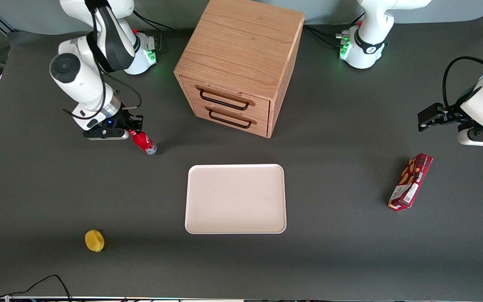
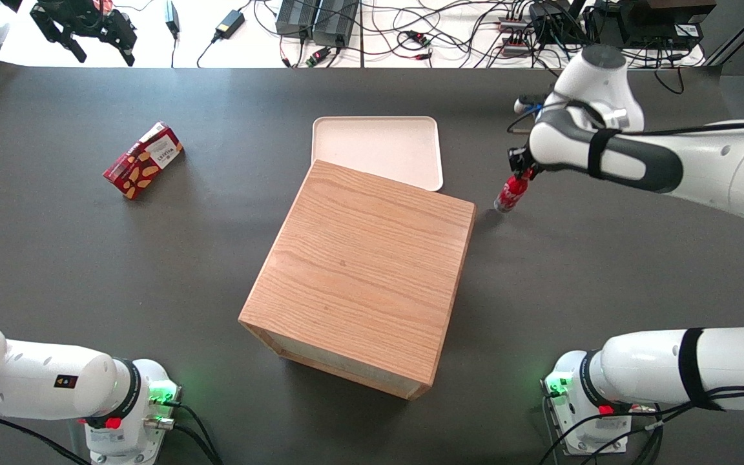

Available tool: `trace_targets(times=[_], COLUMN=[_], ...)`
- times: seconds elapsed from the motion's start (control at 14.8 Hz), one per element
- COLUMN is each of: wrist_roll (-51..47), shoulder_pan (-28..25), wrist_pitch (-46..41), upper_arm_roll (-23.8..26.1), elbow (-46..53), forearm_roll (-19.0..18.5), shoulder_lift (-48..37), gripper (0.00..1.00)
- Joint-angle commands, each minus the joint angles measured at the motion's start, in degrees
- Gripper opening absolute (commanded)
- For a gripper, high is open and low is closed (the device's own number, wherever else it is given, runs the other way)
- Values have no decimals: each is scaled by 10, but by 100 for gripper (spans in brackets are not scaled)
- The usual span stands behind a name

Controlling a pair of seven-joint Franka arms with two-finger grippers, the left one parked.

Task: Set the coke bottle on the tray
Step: 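Close the right gripper on the bottle cap end and lift it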

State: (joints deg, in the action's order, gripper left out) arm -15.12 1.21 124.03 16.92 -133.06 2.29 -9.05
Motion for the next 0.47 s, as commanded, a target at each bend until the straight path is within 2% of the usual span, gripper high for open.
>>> trace_targets(times=[0.0, 0.2, 0.41], wrist_roll=[0, -11, -72], shoulder_pan=[0, -2, -23], wrist_pitch=[-154, -273, -374], upper_arm_roll=[-6, 0, 11], elbow=[159, 354, 574], forearm_roll=[-17, -17, -18], shoulder_lift=[13, 102, 245], gripper=[0, 0, 0])
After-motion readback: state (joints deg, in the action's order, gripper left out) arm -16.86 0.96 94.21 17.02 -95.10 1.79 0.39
